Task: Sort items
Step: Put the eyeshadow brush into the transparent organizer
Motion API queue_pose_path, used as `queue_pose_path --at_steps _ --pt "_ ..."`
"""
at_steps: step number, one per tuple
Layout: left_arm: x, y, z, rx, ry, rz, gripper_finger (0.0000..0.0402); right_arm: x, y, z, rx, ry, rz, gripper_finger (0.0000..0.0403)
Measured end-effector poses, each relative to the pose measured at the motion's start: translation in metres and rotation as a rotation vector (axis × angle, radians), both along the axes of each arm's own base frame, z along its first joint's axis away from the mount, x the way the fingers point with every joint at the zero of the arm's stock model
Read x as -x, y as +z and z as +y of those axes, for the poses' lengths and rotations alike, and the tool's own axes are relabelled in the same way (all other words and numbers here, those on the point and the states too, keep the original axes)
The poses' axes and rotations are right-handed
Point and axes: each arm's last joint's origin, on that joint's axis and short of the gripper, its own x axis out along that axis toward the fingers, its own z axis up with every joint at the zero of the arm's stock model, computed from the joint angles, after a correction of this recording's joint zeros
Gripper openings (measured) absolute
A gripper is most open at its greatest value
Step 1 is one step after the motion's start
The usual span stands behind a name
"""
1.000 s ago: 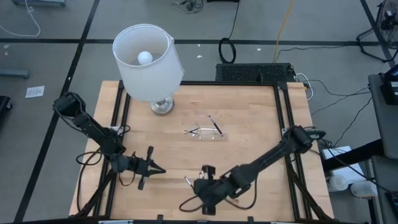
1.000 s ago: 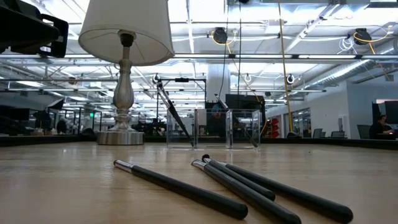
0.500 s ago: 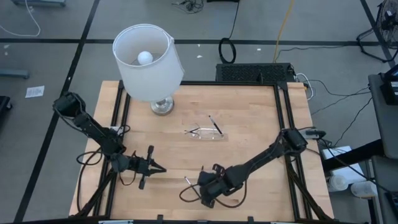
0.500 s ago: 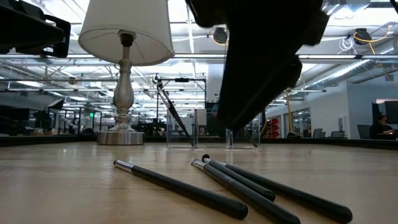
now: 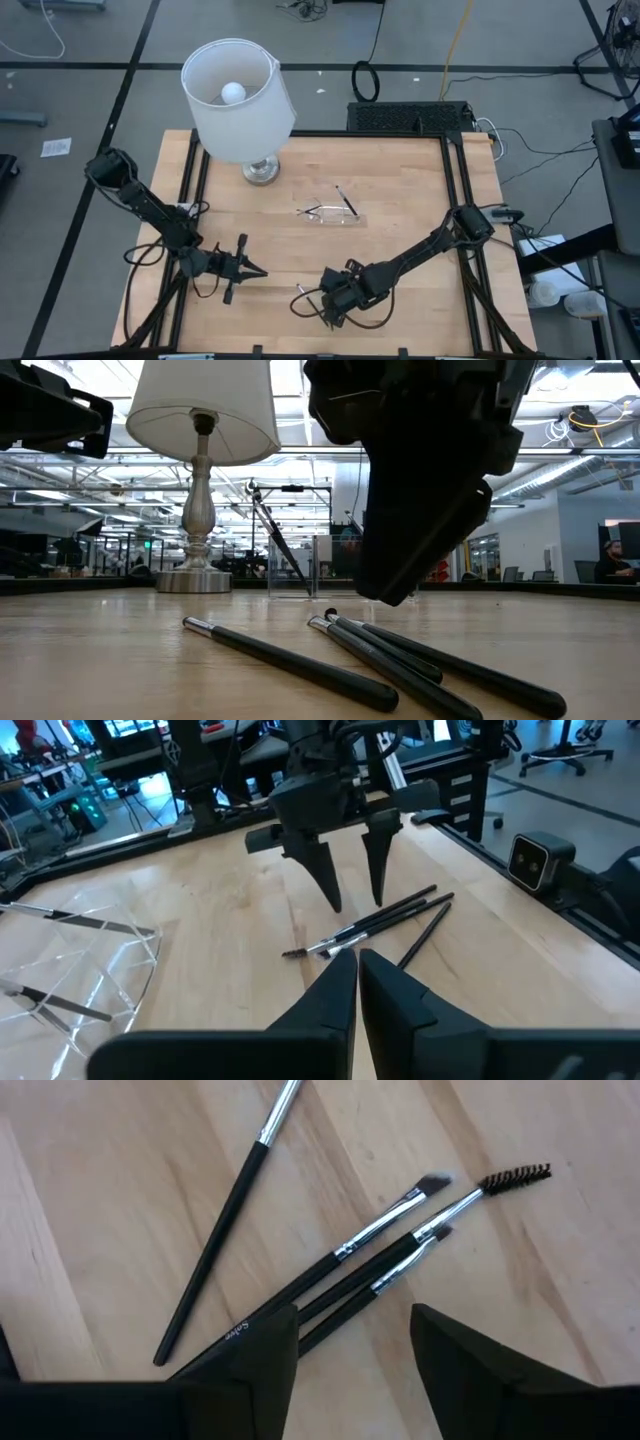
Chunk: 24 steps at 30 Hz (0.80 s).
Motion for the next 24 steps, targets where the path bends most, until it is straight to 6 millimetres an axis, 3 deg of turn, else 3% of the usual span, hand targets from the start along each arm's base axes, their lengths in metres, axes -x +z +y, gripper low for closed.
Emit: queue_pose_path --at_steps 6,24 --pt "0.0 0.0 0.0 0.019 0.004 0.005 0.0026 0.0 -0.001 0.0 0.0 0.005 -0.006 0.0174" --pt "0.0 -0.001 0.0 0.025 0.007 0.013 0.0026 0.02 -0.036 -0.011 0.016 -0.049 0.055 0.0173"
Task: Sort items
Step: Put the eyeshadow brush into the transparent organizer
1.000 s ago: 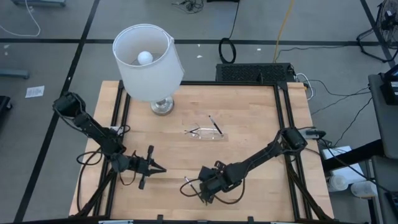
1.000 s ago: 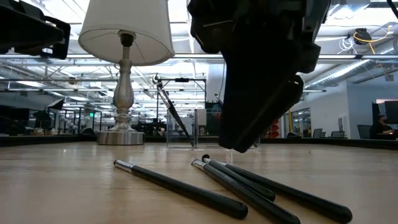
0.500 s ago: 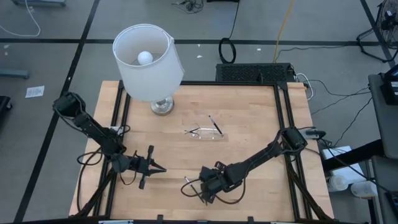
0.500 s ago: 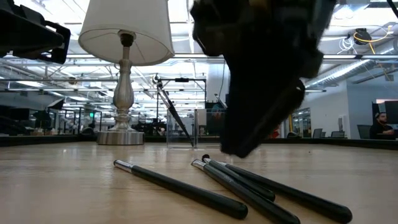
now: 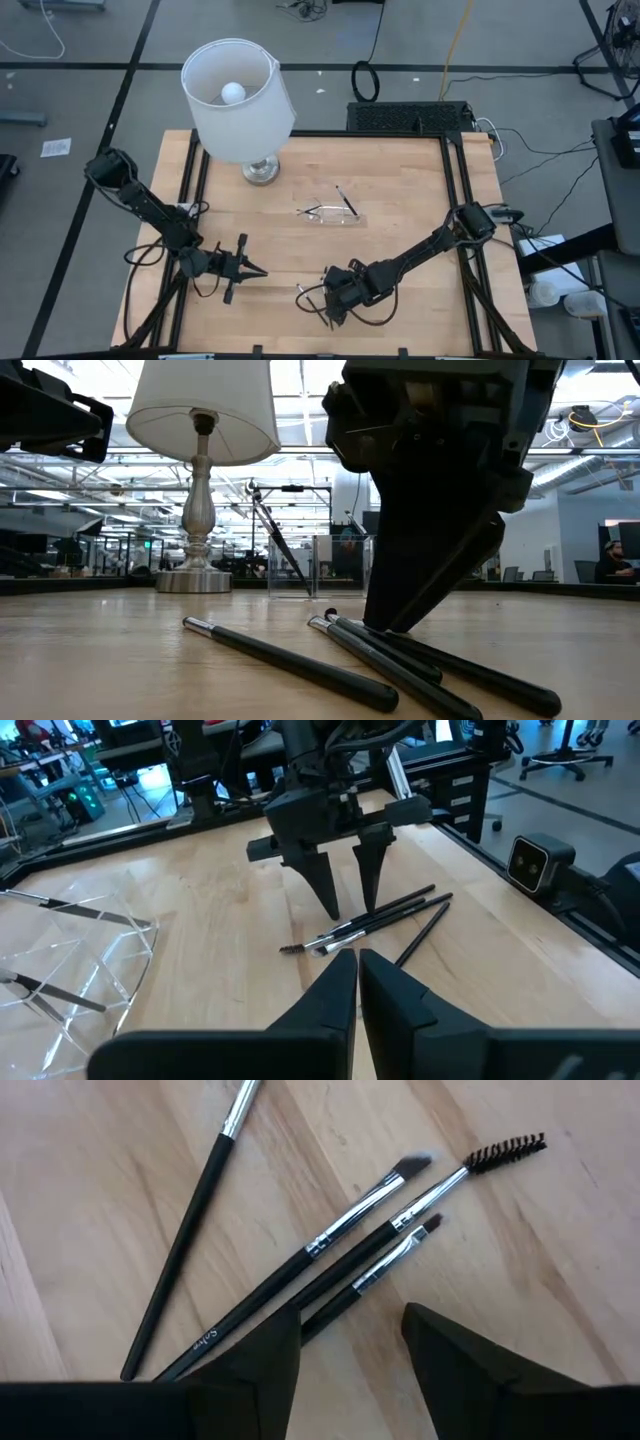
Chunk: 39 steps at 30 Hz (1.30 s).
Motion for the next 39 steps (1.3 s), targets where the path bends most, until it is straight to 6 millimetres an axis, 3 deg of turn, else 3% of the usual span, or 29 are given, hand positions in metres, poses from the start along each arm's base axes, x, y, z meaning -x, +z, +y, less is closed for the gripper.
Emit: queue_pose_path --at_steps 14,21,28,31,34,39 --pt "0.0 0.0 0.0 -0.006 0.006 -0.002 0.0026 0.017 -0.009 -0.01 0.093 0.004 0.18 0.0152" --pt "0.0 0.0 0.001 -0.007 0.017 -0.002 0.0026 0.023 -0.01 -0.013 0.136 0.049 0.245 0.0106" --pt "0.0 0.0 0.001 -0.003 0.018 -0.001 0.0026 0.023 -0.01 -0.013 0.146 0.069 0.245 0.0021" --pt "0.0 -0.001 0.001 -0.007 0.018 0.003 0.0026 0.022 -0.009 -0.012 0.142 0.087 0.228 0.0008" --pt "0.0 -0.002 0.001 -0.014 0.019 0.01 0.0026 0.018 -0.003 -0.011 0.123 0.098 0.175 0.0005" --pt "0.0 -0.001 0.001 -0.017 0.019 0.009 0.0026 0.014 0.029 -0.011 0.151 0.151 0.002 0.0002"
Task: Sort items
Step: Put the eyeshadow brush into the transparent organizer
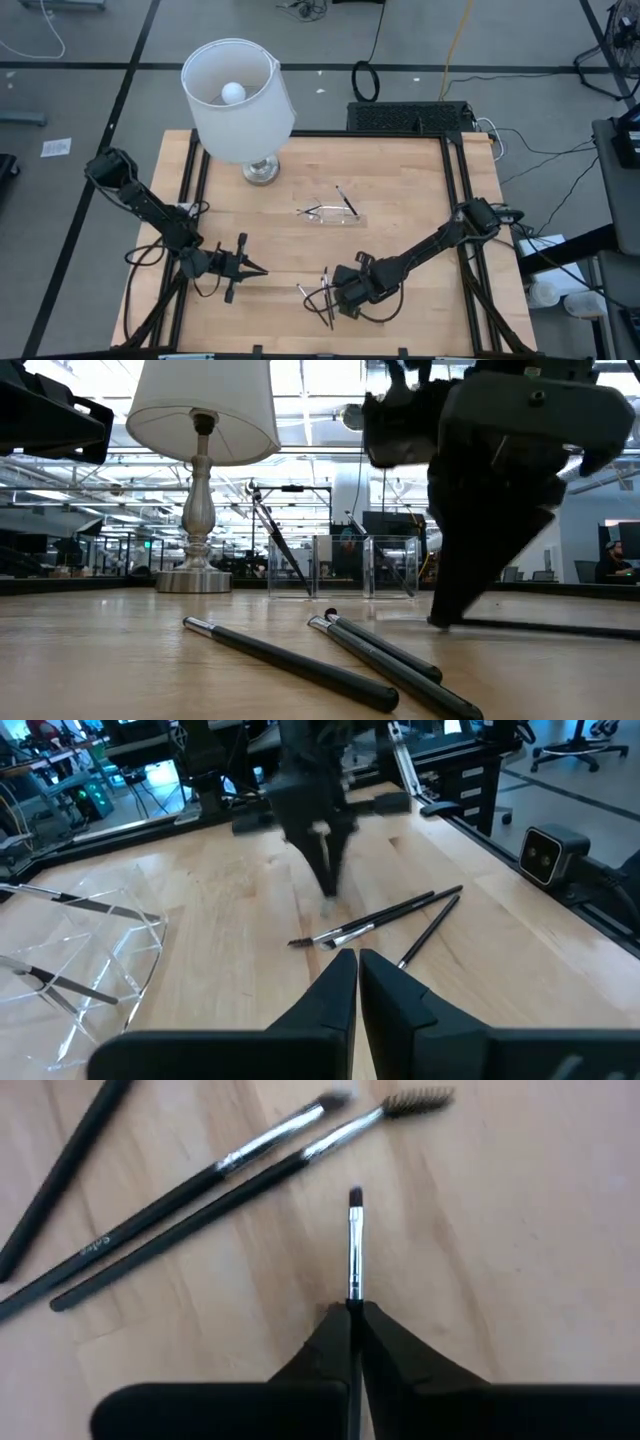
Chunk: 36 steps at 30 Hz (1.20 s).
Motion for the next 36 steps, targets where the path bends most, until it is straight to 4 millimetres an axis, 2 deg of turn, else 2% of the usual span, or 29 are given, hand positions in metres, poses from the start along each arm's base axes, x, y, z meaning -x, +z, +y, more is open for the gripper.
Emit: queue_pose_path --at_steps 5,8,13,15,20,25,27,32,36 --pt "0.0 0.0 0.0 0.001 0.0 0.0 0.0026 0.001 0.062 -0.006 0.065 0.017 -0.267 0.0001" --pt "0.0 0.0 0.0 0.002 0.001 0.0 0.0026 0.008 0.083 -0.008 0.122 0.057 -0.343 0.0001" --pt "0.0 0.0 0.0 0.001 0.001 0.002 0.0026 0.016 0.13 -0.01 0.25 0.124 -0.559 0.0001" --pt "0.0 0.0 0.0 0.002 0.001 0.002 0.0026 0.02 0.137 -0.011 0.276 0.162 -0.629 0.0001" --pt "0.0 0.0 0.0 0.005 0.001 0.001 0.0026 0.031 0.137 -0.017 0.28 0.277 -0.931 0.0" --pt "0.0 0.0 0.0 0.004 0.001 0.001 0.0026 0.047 0.102 -0.037 0.26 0.35 -1.173 0.0" --pt "0.0 0.0 0.0 0.004 0.001 0.001 0.0026 0.053 0.094 -0.047 0.265 0.339 -1.243 0.0" --pt "0.0 0.0 0.0 -0.005 0.0 0.001 0.0026 0.064 0.068 -0.063 0.328 0.338 -1.22 0.0" --pt "0.0 -0.001 0.0 -0.019 -0.003 0.003 0.0026 0.068 0.057 -0.074 0.357 0.306 -1.179 0.0"
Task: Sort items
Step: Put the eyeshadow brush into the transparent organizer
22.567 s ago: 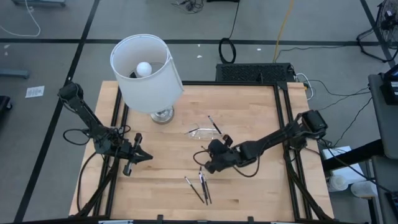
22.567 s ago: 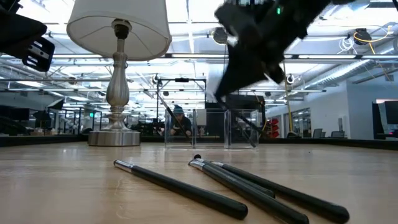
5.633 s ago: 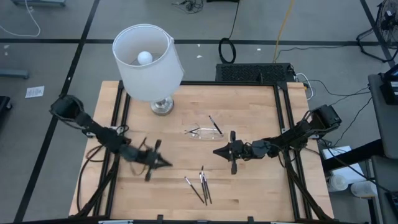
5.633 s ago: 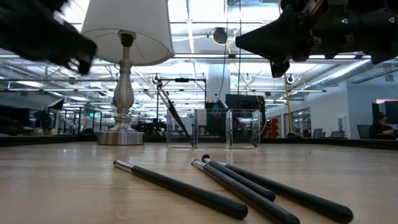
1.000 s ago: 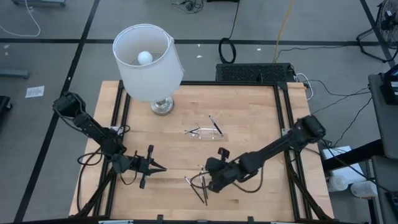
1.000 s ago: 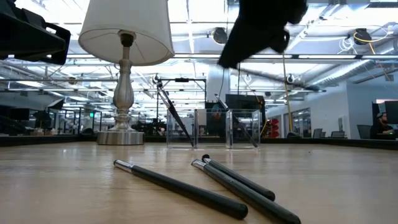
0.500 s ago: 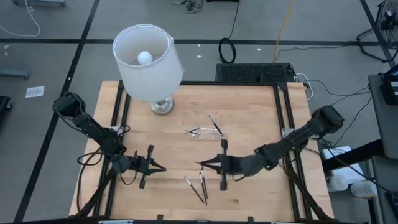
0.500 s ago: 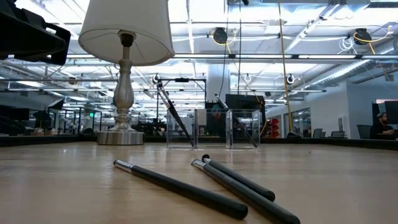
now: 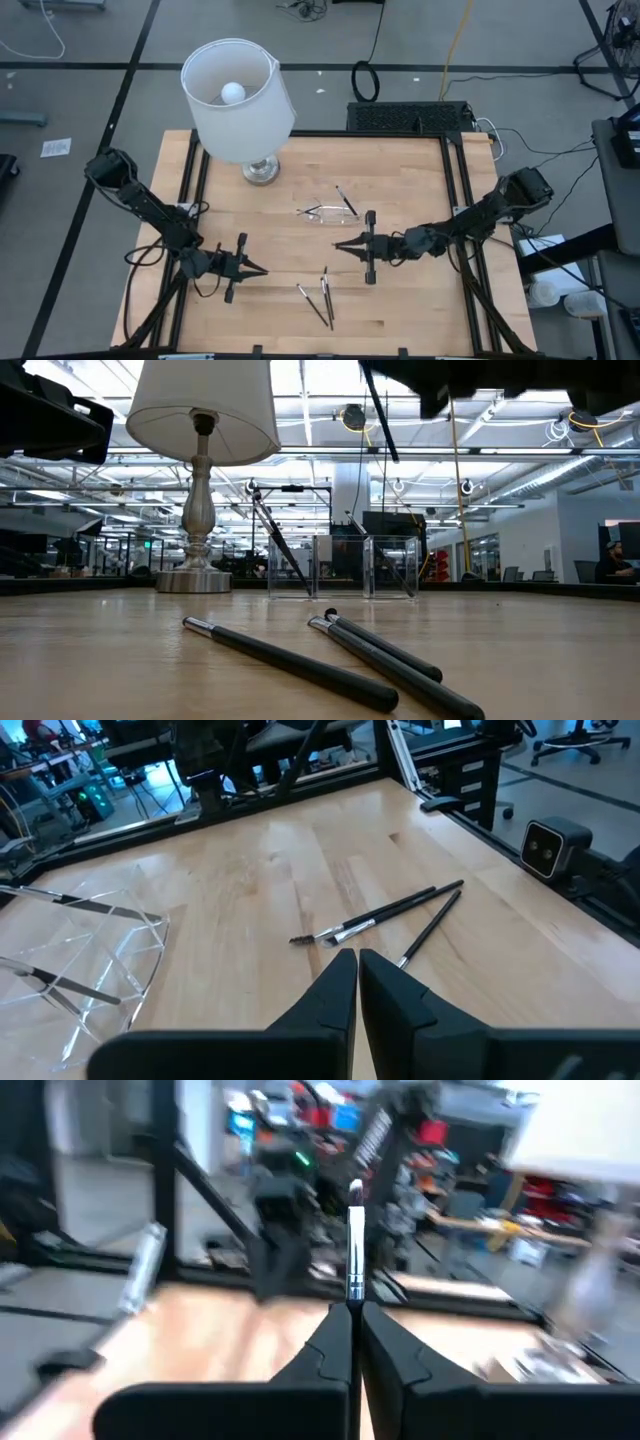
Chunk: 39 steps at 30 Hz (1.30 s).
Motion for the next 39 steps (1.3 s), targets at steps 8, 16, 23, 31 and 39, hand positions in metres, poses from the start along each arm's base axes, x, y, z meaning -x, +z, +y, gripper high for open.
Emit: queue_pose_path --at_steps 8,16,23,31,39 --pt "0.0 0.0 0.0 0.004 0.001 0.001 0.0026 0.023 -0.03 -0.015 0.026 -0.062 0.028 0.0" --pt "-0.001 0.0 0.001 0.004 0.009 0.0 0.0026 0.028 -0.018 -0.018 -0.018 -0.071 -0.12 0.0" --pt "-0.008 0.0 0.01 0.014 0.066 0.0 0.0026 -0.004 0.019 -0.021 0.093 -0.136 -0.17 0.0" --pt "-0.01 0.0 0.013 0.012 0.08 0.001 0.0026 -0.026 0.042 -0.061 0.07 -0.129 -0.248 0.0" --pt "-0.01 0.0 0.013 -0.006 0.076 -0.002 0.0026 -0.042 0.017 -0.086 -0.018 -0.138 -0.164 0.0"
